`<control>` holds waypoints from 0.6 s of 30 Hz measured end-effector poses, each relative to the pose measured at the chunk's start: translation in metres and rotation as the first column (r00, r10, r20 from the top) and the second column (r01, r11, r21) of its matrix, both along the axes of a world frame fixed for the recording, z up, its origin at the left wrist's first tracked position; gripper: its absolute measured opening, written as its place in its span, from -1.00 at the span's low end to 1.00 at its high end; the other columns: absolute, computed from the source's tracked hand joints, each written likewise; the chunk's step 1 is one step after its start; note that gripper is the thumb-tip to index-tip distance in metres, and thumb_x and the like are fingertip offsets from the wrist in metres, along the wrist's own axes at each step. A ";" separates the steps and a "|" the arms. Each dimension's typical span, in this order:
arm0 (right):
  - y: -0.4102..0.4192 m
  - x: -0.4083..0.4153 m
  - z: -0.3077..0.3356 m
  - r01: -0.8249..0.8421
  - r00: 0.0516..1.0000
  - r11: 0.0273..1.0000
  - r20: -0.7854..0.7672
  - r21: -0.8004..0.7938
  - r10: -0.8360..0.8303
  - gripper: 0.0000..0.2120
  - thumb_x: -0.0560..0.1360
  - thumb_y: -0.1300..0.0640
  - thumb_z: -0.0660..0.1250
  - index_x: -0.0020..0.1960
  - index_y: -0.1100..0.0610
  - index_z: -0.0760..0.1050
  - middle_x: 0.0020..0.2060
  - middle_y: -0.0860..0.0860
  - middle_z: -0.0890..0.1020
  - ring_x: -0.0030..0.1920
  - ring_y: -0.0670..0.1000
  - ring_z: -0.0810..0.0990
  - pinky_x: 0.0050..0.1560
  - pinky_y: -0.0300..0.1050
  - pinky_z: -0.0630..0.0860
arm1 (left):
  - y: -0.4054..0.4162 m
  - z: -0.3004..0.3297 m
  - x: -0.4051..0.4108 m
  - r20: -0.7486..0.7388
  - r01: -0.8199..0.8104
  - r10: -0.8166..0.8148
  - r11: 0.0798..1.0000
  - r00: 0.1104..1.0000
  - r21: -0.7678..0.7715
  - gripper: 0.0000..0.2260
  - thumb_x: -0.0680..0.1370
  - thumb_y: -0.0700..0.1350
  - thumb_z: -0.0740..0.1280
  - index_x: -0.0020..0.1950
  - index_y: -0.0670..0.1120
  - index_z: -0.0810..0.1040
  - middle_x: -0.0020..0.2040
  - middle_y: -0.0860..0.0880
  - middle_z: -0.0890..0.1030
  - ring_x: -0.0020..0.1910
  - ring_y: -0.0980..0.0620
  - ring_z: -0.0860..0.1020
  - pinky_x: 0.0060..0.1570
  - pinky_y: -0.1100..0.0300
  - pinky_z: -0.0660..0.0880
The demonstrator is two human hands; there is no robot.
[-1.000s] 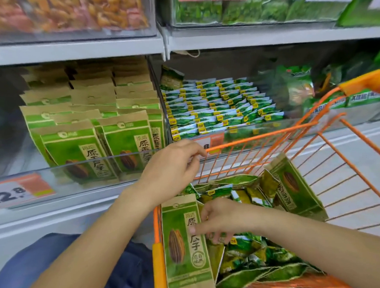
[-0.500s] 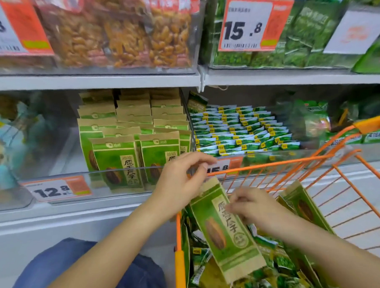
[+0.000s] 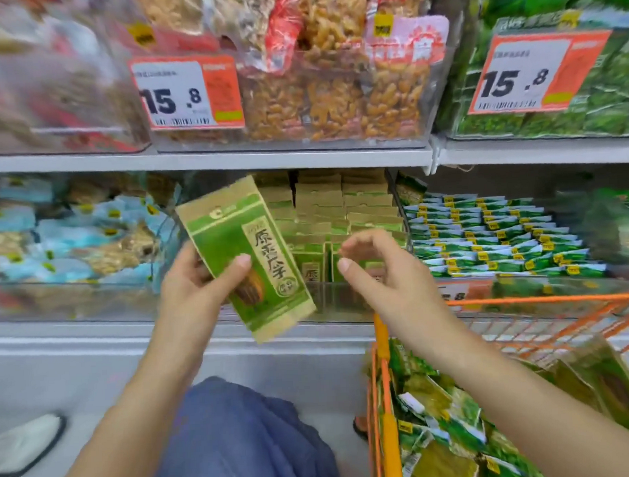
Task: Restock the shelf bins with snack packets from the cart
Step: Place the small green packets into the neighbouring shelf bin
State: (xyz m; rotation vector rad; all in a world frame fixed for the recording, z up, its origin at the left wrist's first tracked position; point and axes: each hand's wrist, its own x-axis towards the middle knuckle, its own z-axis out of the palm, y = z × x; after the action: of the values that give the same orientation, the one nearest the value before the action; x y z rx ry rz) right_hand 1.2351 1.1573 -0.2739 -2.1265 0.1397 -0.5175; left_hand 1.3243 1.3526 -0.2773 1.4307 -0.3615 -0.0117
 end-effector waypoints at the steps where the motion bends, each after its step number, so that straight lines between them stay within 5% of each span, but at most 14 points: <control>1: -0.001 0.004 0.001 0.051 0.998 0.988 0.043 -0.145 -0.045 -0.84 0.55 0.02 0.29 0.11 0.00 0.48 0.03 -0.17 0.58 0.11 -0.16 0.50 0.07 -0.21 0.40 | 0.012 0.004 0.012 0.065 -0.067 0.067 0.998 0.996 -0.007 -0.76 0.49 -0.31 0.35 0.03 0.00 0.50 -0.17 0.18 0.69 -0.16 0.25 0.62 -0.19 0.37 0.53; 5: -0.009 0.025 -0.014 0.117 0.993 0.857 0.066 -0.502 -0.097 -0.69 0.54 0.07 0.28 0.27 0.05 0.44 0.27 -0.02 0.49 0.37 0.01 0.32 0.38 -0.08 0.21 | 0.033 0.007 0.050 0.239 -0.150 0.136 0.988 0.961 0.041 -0.69 0.51 -0.40 0.33 0.03 0.01 0.47 -0.15 0.25 0.67 -0.10 0.28 0.61 -0.05 0.37 0.52; 10: -0.017 0.038 -0.048 0.184 0.983 0.735 0.106 -0.653 -0.152 -0.54 0.50 0.05 0.20 0.40 0.06 0.34 0.42 0.07 0.37 0.49 0.10 0.16 0.50 -0.01 -0.14 | 0.009 -0.026 0.089 0.019 0.031 -0.039 0.949 0.999 0.314 -0.68 0.47 -0.37 0.40 0.02 0.04 0.54 -0.05 0.06 0.67 0.04 0.00 0.61 0.16 0.00 0.53; 12: -0.017 0.039 -0.056 0.206 0.979 0.713 0.147 -0.670 -0.145 -0.51 0.50 0.10 0.22 0.42 0.08 0.32 0.44 0.09 0.34 0.50 0.11 0.14 0.51 0.06 -0.10 | 0.002 -0.036 0.106 -0.043 0.074 -0.060 0.850 0.997 0.521 -0.69 0.44 -0.32 0.46 0.06 0.00 0.55 0.02 -0.02 0.66 0.10 -0.07 0.59 0.20 -0.07 0.50; 15: -0.015 0.039 -0.064 0.238 0.969 0.712 0.207 -0.660 -0.132 -0.48 0.48 0.18 0.25 0.44 0.12 0.31 0.45 0.11 0.32 0.51 0.12 0.11 0.52 0.11 -0.07 | -0.005 -0.039 0.124 0.013 0.038 -0.087 0.560 0.996 0.828 -0.60 0.37 -0.17 0.56 0.15 -0.03 0.53 0.09 -0.02 0.64 0.10 -0.04 0.57 0.17 -0.01 0.49; 18: -0.014 0.039 -0.068 0.250 0.965 0.713 0.230 -0.655 -0.127 -0.45 0.46 0.22 0.28 0.45 0.12 0.30 0.46 0.12 0.31 0.51 0.12 0.11 0.51 0.11 -0.05 | -0.008 -0.041 0.132 -0.043 0.107 -0.133 0.522 0.990 0.847 -0.38 0.28 -0.09 0.62 0.26 -0.05 0.45 0.12 0.03 0.60 0.12 0.00 0.56 0.16 0.03 0.49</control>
State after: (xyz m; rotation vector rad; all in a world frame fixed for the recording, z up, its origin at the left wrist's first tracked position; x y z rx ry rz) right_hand 1.2744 1.1428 -0.3415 -2.7899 0.0757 -0.9917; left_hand 1.4566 1.3448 -0.3184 2.3991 -0.5131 -0.3311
